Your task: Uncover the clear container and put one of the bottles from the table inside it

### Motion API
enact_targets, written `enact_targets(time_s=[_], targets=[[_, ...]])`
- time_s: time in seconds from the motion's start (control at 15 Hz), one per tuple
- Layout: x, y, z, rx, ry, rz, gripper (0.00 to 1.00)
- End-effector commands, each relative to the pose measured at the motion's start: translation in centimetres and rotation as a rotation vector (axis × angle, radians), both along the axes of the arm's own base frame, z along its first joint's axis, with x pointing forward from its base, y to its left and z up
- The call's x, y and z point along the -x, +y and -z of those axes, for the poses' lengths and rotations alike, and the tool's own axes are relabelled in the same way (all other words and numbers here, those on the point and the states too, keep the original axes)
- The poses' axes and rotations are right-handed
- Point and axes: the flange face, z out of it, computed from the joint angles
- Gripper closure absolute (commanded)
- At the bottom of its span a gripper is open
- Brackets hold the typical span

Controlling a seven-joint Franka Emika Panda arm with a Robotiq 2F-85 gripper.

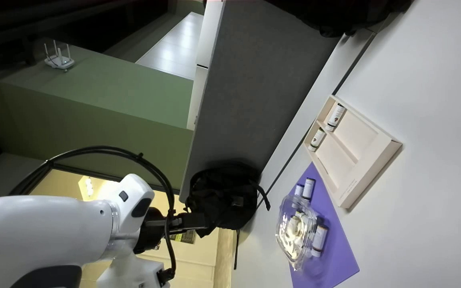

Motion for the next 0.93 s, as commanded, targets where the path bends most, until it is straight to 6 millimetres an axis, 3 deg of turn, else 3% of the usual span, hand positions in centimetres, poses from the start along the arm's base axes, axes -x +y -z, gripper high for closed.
enact_targets(time_s=[0.0,0.13,0.33,0.87], targets=[[0.0,0.0,0.0,-0.001,-0.001,0.0,0.0],[0.0,0.0,0.6,-0.015,-0.009,-0.013,0.0],[0.2,0.4,3.8,-0.099,0.009,-0.01,0.0],[1.8,2.9,14.4,-0.426,0.371,-0.083,0.0]])
